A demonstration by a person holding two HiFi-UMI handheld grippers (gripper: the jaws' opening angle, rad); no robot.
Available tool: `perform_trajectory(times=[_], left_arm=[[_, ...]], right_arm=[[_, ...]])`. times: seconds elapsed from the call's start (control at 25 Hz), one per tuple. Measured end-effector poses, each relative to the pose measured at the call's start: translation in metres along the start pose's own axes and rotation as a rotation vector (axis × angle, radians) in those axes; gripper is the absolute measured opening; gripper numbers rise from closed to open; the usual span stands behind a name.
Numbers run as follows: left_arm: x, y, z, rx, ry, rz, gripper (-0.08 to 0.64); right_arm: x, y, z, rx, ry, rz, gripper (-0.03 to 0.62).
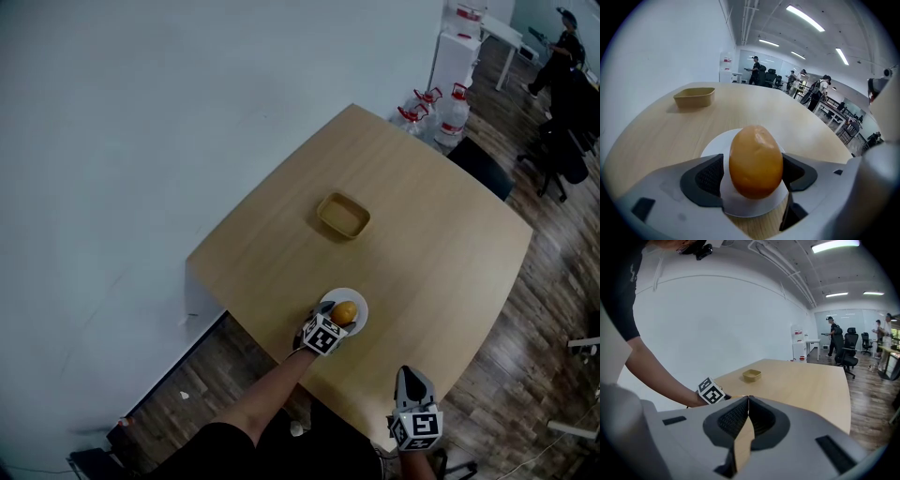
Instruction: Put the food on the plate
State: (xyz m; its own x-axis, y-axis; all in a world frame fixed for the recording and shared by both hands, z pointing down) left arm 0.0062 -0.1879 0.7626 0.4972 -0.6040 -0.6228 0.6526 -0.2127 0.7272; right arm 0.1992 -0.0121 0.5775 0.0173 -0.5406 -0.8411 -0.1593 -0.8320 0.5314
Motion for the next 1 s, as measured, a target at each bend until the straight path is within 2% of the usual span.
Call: perform_trajectory(times=[0.24, 0.68, 0.76, 0.92, 1.0], left_arm=[[-0.005, -0.006, 0.011, 0.021, -0.068, -0.052, 0.337], [0.004, -0.026, 0.016, 0.069, -0.061, -0.073, 0.337], [0.009, -0.034, 0.014, 0.072, -0.071, -0.105, 0.337], [0.009, -0.062, 0.011, 0.066, -0.175, -0.217, 0.337], [0.007, -0.078, 0.006, 0.069, -0.192, -0.257, 0.337]], right_arm=[[0.007, 0.0, 0.001, 0.01, -0.004, -0.027, 0.06], [0.007, -0.01, -0.001, 0.005, 0.002, -0.038, 0.06], [0.008, -0.011, 0.0, 0.01, -0.005, -0.044, 0.06], [0.011, -0.01, 0.005, 0.012, -0.003, -0.055, 0.06], [0.012, -0.008, 0.009, 0.012, 0.001, -0.063, 0.06]])
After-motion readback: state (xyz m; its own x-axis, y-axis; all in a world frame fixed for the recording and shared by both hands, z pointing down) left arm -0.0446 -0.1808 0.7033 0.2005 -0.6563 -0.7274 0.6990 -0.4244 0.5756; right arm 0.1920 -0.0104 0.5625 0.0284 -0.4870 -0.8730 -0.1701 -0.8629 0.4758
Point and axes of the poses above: the fingertips, and each gripper's own axes: y forward along the fingers, z to its left, x out of its top, the point moved 8 cm from there along -y, backward along the fingers, and after that the axes turned 8 degrees about -x, right-handed, at the moved point
